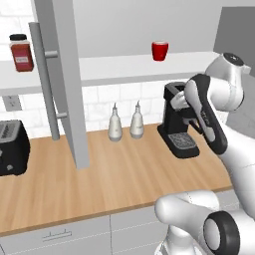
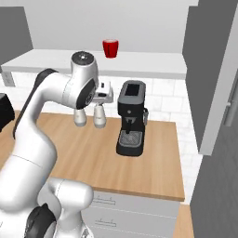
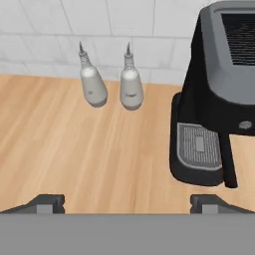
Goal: Gather all objects into one cabinet and sort the glasses and bowls to opposite sides.
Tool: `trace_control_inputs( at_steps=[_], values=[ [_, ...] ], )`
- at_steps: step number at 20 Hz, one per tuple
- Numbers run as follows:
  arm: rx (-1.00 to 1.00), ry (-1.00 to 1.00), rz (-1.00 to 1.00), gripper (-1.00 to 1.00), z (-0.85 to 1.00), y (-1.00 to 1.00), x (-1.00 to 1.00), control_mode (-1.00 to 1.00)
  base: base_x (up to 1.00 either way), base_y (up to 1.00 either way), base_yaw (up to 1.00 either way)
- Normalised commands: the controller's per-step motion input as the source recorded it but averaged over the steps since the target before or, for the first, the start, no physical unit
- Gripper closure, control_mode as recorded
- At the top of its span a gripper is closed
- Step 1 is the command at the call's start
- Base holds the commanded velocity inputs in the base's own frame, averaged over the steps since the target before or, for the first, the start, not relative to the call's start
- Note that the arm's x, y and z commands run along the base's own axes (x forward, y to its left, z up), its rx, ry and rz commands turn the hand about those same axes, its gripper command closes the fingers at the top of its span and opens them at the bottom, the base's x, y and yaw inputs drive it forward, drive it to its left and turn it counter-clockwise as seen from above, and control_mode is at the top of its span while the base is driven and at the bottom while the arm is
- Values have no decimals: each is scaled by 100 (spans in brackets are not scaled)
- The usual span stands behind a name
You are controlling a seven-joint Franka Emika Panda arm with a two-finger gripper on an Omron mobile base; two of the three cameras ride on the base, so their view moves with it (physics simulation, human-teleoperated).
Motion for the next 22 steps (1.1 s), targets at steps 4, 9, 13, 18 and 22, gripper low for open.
trace_control_inputs(
  at_steps=[4, 9, 13, 18, 22],
  values=[
    [4, -14, 6, -100, 26, -17, 23, -100, 0, 0, 0],
    [2, 0, 0, -100, 56, 0, 88, -100, 0, 0, 0],
    [8, 1, -1, -100, 96, 0, 67, -100, 0, 0, 0],
    [8, 3, 0, -100, 94, -1, 17, -100, 0, 0, 0],
    [-2, 0, -3, -100, 9, 25, 32, -100, 0, 0, 0]
  ],
)
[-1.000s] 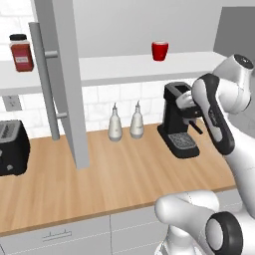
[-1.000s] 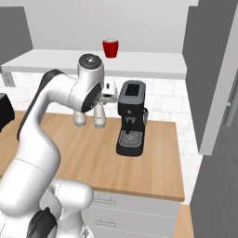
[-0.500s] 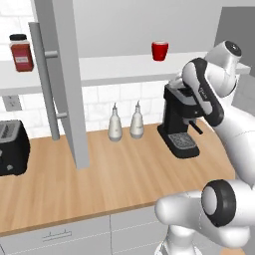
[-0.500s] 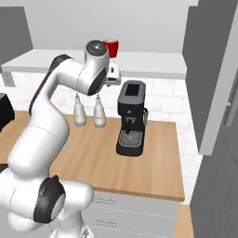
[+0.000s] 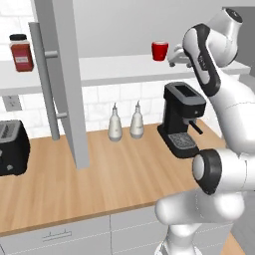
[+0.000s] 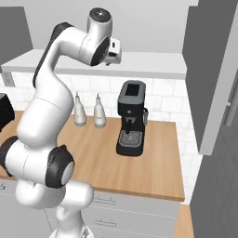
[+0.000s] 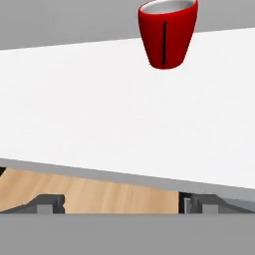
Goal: Gather all objects into one cabinet and sort the glasses and bowls to opposite sides.
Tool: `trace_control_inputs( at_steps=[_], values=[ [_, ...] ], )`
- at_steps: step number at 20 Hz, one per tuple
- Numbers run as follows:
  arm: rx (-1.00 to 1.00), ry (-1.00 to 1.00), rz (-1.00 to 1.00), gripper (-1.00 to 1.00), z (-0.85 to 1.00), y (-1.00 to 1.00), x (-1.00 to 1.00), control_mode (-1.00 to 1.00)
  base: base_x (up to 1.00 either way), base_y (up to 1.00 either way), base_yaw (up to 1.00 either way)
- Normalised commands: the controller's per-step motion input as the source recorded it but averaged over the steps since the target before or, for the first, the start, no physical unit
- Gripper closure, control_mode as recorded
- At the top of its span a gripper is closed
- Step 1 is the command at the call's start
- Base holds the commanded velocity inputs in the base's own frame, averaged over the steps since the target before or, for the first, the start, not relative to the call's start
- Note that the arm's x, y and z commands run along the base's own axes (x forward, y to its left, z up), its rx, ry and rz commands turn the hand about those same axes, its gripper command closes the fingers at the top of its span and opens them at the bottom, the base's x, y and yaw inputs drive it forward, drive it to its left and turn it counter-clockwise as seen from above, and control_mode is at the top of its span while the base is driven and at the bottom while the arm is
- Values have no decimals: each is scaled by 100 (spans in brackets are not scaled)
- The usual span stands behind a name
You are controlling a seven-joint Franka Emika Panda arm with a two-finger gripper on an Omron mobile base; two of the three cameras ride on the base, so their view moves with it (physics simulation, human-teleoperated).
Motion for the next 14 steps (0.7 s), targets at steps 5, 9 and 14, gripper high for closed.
trace_control_inputs(
  at_steps=[5, 9, 14],
  values=[
    [-3, -12, -1, -100, -1, 31, 62, -100, 0, 0, 0],
    [-1, -4, 0, -100, 0, 23, 67, -100, 0, 0, 0],
    [0, 5, 0, -100, 0, -12, 52, -100, 0, 0, 0]
  ],
)
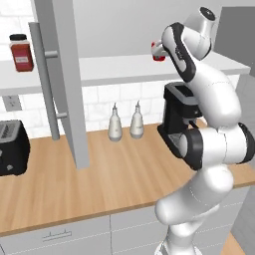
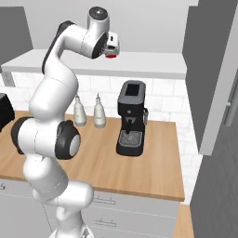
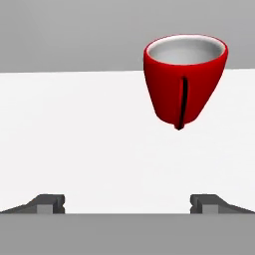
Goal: Gather all objects into one cabinet and sort the glasses and bowls to opposite sides.
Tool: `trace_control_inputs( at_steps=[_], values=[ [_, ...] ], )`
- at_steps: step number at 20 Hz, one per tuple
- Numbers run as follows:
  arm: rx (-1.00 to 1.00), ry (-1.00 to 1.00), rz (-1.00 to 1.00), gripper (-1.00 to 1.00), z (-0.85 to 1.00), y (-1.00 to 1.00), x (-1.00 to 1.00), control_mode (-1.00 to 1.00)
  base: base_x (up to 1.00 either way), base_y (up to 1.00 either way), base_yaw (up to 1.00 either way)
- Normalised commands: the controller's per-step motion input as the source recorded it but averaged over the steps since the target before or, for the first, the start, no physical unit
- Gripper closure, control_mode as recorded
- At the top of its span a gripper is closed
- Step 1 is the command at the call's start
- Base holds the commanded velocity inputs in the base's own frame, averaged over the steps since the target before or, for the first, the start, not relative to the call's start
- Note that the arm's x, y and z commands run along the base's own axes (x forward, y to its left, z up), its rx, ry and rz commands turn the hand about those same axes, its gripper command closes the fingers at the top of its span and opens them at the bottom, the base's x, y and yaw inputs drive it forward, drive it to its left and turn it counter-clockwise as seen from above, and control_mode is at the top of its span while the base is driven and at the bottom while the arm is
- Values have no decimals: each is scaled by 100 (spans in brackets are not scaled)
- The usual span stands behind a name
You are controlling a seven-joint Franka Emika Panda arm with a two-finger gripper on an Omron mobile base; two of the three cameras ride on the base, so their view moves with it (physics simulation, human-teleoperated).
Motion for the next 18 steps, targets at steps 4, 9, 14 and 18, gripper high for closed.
trace_control_inputs(
  at_steps=[4, 9, 14, 18],
  values=[
    [-3, 7, 0, -100, 0, -12, 50, -100, 0, 0, 0],
    [0, 9, 0, -100, 0, -13, 59, -100, 0, 0, 0],
    [0, 3, 0, -100, 0, -32, 60, -100, 0, 0, 0],
    [0, 1, 0, -100, 0, -25, 52, -100, 0, 0, 0]
  ],
)
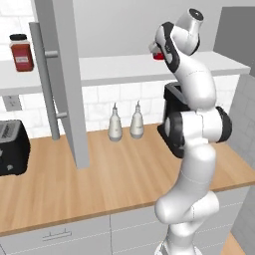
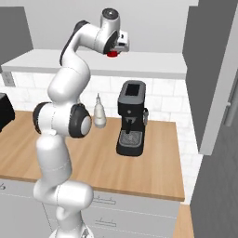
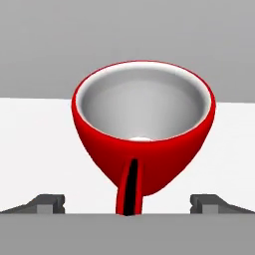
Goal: Gather all objects into one cabinet and sort the glasses and bowls to opposite sides.
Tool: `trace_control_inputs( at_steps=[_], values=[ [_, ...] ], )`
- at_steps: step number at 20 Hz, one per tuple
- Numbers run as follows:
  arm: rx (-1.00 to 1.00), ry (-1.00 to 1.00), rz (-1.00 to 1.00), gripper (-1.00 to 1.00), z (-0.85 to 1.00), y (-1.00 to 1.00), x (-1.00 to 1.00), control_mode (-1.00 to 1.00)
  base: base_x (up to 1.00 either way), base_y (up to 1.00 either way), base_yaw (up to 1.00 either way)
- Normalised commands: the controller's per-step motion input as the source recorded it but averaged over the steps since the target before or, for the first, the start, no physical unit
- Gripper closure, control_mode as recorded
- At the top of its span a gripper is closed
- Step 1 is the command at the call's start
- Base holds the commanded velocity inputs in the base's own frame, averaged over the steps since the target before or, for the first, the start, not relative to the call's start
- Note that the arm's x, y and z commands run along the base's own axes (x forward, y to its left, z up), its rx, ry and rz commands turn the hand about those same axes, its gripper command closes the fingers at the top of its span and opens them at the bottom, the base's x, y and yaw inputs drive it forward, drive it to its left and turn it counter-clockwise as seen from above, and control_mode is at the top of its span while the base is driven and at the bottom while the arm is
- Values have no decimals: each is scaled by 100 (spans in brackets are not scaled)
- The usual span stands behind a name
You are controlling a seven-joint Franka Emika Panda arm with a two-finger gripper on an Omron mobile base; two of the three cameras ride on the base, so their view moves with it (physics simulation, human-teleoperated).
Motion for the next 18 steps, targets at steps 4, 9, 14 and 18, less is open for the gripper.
trace_control_inputs(
  at_steps=[4, 9, 14, 18],
  values=[
    [0, 0, 0, -100, -1, -17, 64, -100, 0, 0, 0],
    [0, 0, 0, -100, -2, -11, 48, -100, 0, 0, 0],
    [-2, 0, 0, 100, -7, -7, 31, -100, 0, 0, 0],
    [0, 0, 0, 100, 0, -6, -13, -100, 0, 0, 0]
  ],
)
